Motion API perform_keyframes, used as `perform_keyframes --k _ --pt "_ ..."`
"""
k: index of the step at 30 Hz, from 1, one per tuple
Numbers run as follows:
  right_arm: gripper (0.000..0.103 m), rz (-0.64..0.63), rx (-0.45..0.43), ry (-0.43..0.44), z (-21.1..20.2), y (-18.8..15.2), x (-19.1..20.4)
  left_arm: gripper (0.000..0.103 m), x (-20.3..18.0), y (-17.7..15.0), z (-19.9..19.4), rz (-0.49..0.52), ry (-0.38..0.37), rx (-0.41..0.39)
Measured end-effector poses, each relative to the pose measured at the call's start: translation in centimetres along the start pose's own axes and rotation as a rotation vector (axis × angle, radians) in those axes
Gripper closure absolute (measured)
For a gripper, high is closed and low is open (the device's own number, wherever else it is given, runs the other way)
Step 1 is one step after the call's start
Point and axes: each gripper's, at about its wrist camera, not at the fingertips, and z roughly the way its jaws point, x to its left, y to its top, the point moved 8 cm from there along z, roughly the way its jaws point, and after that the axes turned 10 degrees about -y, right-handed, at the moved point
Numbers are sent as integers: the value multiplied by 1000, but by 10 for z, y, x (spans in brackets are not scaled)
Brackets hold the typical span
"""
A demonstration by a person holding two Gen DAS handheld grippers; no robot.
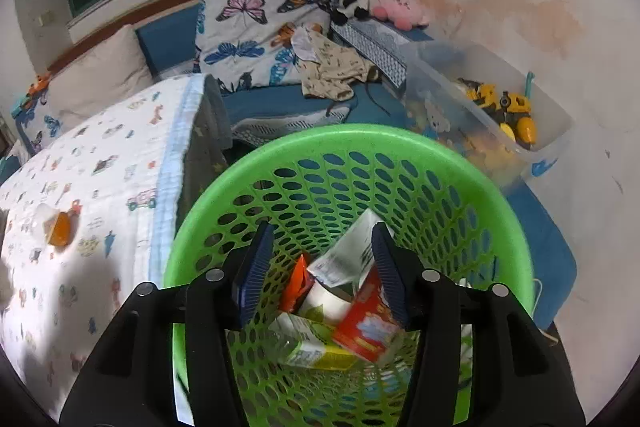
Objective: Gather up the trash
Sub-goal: 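Drop the carton into the green basket with the right tool while the left tool drops the bag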
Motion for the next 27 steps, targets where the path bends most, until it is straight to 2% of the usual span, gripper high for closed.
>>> perform_keyframes --k 10,16,23,27 --pt "37 60 -88 12 -56 -10 -37 51 -50 30 75 47 -81 67" --pt "36 130 -101 20 -72 -24 -58 51 -72 41 119 48 -109 112" --pt "36 119 -105 26 -81 -36 -61 50 -88 48 150 59 -114 147" --pt "35 120 -113 31 -86 -39 -63 44 -89 49 157 57 -115 150"
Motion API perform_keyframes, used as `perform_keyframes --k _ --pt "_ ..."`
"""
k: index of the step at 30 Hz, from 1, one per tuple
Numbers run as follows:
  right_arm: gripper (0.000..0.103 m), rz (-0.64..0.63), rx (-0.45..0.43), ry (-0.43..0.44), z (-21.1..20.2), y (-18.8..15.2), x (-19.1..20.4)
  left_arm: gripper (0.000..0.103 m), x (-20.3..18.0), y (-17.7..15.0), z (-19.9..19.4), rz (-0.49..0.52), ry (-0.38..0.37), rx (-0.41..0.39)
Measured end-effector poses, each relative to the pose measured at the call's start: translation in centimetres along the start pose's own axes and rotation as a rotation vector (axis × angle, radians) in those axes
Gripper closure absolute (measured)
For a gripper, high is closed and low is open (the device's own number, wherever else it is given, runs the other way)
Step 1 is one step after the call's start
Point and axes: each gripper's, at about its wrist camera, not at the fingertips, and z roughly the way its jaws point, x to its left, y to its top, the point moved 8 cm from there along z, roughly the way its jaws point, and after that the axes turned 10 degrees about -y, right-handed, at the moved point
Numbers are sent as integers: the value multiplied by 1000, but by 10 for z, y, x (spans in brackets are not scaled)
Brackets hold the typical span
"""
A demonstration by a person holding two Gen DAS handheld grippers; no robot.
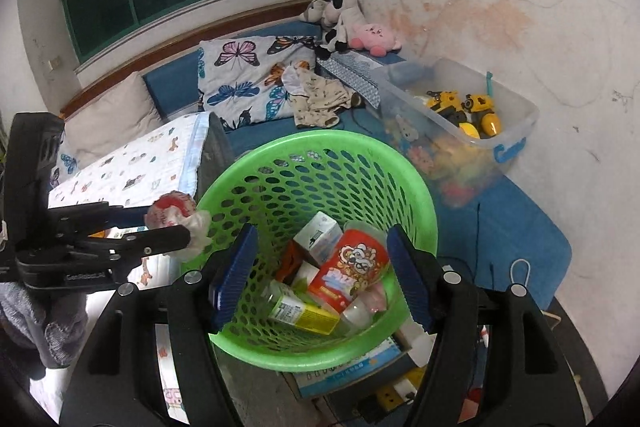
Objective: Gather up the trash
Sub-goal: 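Drop the carton into the green basket with the right tool while the left tool drops the bag, then move both open tools back toward the bed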
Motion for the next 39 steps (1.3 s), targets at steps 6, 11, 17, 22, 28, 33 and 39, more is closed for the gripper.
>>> perform_keyframes --k 6,11,17,22,28,33,39 --pt "33 -7 -6 0 -1 -1 1 28 -2 2 -9 -2 -26 -40" --pt "31 -13 -11 7 -4 -1 6 28 4 1 -28 -15 -7 -69" --pt "26 -49 -17 26 -10 -1 23 28 19 -13 -63 -19 36 -103" --pt "24 -64 -25 54 -13 0 40 28 41 -33 -95 -54 62 -126" --pt "23 -92 -29 90 -15 1 63 28 75 -61 -132 -90 145 -160" --pt "21 -110 -31 126 -16 1 83 28 118 -80 -159 -143 240 -182" --pt "21 -147 -23 148 -13 -2 105 28 165 -98 -179 -179 344 -173"
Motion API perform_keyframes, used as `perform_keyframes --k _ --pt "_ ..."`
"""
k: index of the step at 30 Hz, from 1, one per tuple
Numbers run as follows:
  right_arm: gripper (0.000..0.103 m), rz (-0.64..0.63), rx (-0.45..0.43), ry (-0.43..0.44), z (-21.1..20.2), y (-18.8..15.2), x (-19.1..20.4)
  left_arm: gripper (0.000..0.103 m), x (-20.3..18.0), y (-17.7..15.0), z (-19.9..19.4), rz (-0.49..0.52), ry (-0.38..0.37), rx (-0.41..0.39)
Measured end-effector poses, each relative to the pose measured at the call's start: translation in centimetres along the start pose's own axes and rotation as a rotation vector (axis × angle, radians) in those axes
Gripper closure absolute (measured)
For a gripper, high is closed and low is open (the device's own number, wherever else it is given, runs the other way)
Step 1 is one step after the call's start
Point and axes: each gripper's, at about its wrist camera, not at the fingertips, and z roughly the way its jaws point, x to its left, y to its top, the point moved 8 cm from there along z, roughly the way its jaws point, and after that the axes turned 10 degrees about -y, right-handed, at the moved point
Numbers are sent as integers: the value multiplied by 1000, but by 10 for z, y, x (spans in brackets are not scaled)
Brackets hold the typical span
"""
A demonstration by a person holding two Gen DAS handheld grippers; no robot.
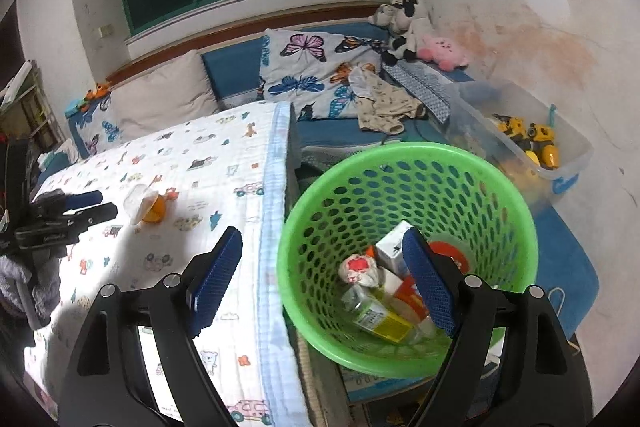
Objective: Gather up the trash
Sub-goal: 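Move both open tools back toward the bed, then grasp the orange peel with the right tool while the left tool grasps the clear round container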
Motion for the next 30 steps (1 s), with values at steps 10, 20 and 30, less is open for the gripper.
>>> perform_keyframes --k 10,20,30 --pt "21 -43 25 41 10 -5 31 28 41 -13 27 -33 32 67" --pt "21 -72 53 62 23 -9 51 27 43 -6 49 -47 6 86" --pt "21 -86 81 78 36 -14 66 38 48 -3 59 -104 -36 76"
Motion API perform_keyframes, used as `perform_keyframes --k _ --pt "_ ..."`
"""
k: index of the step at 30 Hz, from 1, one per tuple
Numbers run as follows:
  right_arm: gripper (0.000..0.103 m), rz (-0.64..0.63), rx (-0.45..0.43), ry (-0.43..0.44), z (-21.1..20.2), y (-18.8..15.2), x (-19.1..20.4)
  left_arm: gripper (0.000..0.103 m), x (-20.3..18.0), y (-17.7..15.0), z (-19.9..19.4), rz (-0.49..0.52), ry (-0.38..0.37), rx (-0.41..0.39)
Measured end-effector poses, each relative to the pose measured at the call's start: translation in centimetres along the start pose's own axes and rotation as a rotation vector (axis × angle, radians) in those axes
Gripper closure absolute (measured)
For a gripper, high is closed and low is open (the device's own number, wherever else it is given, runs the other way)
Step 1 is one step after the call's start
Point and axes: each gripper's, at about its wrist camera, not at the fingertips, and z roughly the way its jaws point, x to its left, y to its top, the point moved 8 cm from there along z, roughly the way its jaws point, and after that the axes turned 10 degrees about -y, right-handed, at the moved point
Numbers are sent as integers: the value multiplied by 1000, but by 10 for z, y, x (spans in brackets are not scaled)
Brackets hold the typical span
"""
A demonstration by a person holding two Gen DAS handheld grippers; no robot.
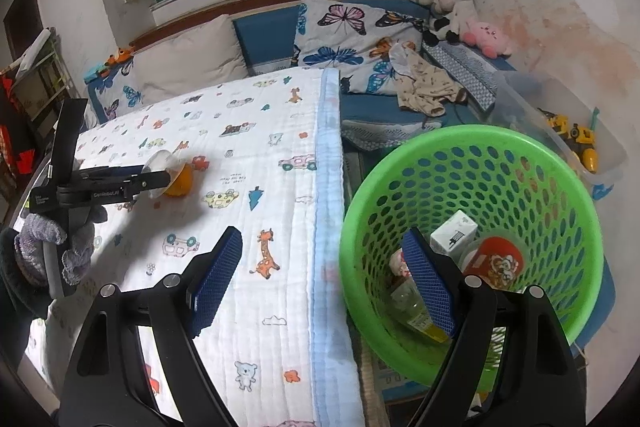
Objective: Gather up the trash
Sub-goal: 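Grasp the orange peel with the right tool while the left tool grasps the clear round container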
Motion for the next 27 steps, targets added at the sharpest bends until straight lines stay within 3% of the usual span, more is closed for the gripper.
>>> perform_keyframes --k 3,14,27 --pt "21 -2 5 9 3 0 4 47 1 -1 0 -2 -4 -2" --pt "21 -31 23 40 13 -2 27 48 5 7 -24 -13 -3 -60" --pt "25 -164 73 140 51 -6 115 48 26 2 -87 -8 62 -116"
